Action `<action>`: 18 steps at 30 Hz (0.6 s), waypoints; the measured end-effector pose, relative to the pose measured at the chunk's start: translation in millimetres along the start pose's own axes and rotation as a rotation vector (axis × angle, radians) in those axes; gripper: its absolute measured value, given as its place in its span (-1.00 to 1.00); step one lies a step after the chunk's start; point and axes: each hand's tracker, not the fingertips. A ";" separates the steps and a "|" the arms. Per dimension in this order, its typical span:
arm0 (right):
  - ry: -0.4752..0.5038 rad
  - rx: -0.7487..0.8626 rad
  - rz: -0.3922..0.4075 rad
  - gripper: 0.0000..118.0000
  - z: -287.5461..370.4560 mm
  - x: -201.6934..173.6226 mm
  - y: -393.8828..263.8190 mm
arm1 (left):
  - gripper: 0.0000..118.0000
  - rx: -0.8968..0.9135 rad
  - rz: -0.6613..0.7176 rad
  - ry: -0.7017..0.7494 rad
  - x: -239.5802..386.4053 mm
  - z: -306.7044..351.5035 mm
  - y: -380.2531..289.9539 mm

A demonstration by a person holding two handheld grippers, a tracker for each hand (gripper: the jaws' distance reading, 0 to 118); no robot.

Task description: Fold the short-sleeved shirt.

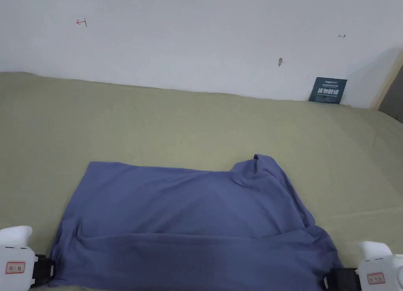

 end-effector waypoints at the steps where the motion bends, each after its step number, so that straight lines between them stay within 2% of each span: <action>1: 0.042 -0.037 0.006 -0.50 -1.5 -1.4 0.6 | -0.96 0.002 -0.003 -0.002 0.2 2.3 0.0; 2: 0.078 -0.059 -0.004 -0.91 0.4 -1.6 -0.6 | -0.96 0.006 0.000 -0.007 -0.4 5.6 -0.1; 3: 0.085 -0.078 -0.012 -0.91 1.1 -3.8 -0.7 | -0.96 0.007 0.008 -0.020 -2.9 7.0 2.2; 4: 0.033 -0.046 -0.008 -0.91 7.7 -10.7 -3.1 | -0.96 0.011 0.013 -0.025 -4.0 9.7 3.0; 5: 0.022 -0.020 0.025 -0.91 12.3 -14.5 -3.3 | -0.96 0.017 0.021 -0.033 -5.4 13.4 3.5; 6: 0.028 -0.007 0.055 -0.91 15.9 -16.0 -3.5 | -0.96 0.018 0.024 -0.044 -6.8 16.6 4.4; 13: 0.084 0.039 0.047 -0.91 58.6 -6.4 -10.0 | -0.96 0.033 0.011 -0.081 -20.1 37.2 8.8; 18: 0.084 0.039 0.056 -0.91 84.8 -5.5 -28.4 | -0.96 0.025 -0.009 -0.079 -28.5 54.0 -7.7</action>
